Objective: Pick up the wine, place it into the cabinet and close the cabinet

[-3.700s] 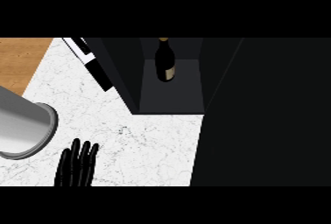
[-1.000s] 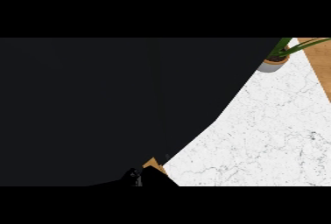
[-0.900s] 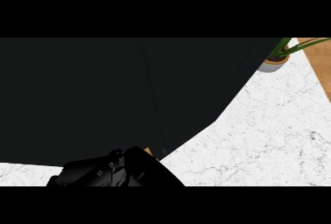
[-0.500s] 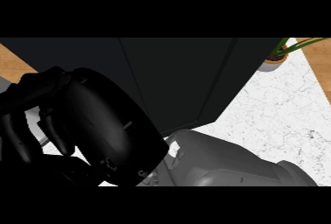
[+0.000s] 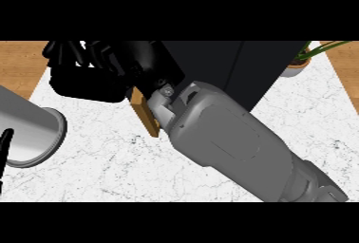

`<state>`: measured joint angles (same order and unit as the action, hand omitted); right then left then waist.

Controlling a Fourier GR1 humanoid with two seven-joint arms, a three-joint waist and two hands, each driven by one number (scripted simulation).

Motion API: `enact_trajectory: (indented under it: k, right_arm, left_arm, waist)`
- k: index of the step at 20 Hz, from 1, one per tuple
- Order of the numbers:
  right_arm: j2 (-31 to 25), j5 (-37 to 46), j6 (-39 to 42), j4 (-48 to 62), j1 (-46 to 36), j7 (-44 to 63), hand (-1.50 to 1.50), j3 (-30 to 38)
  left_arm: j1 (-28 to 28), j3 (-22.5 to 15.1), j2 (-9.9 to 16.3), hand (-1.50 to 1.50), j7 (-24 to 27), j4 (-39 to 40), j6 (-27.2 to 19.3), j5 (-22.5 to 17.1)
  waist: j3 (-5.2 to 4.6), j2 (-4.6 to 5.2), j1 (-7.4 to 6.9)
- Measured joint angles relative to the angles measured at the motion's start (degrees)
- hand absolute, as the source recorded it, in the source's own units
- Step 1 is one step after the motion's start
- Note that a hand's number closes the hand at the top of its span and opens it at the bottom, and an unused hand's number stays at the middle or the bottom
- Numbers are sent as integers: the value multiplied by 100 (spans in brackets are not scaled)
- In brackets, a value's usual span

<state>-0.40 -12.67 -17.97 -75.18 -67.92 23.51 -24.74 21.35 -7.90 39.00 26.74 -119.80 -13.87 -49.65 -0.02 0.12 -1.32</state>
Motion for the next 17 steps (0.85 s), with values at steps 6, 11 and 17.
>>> enact_trajectory:
  k: [6,11,17]
  right_arm:
    - [28,-78,559,599,-46,-563,150,299]
    - [-58,-59,966,834,-2,-1031,150,373]
    - [-151,120,1138,1022,-25,-1294,150,326]
  left_arm:
    - [28,45,-85,-150,-195,-135,2,98]
    - [-35,144,-113,-150,-259,-73,92,102]
    - [-172,136,-171,-150,-343,-36,94,125]
  waist:
    - [-9,-117,-24]
    - [-36,-183,-54]
    - [-34,-228,-66]
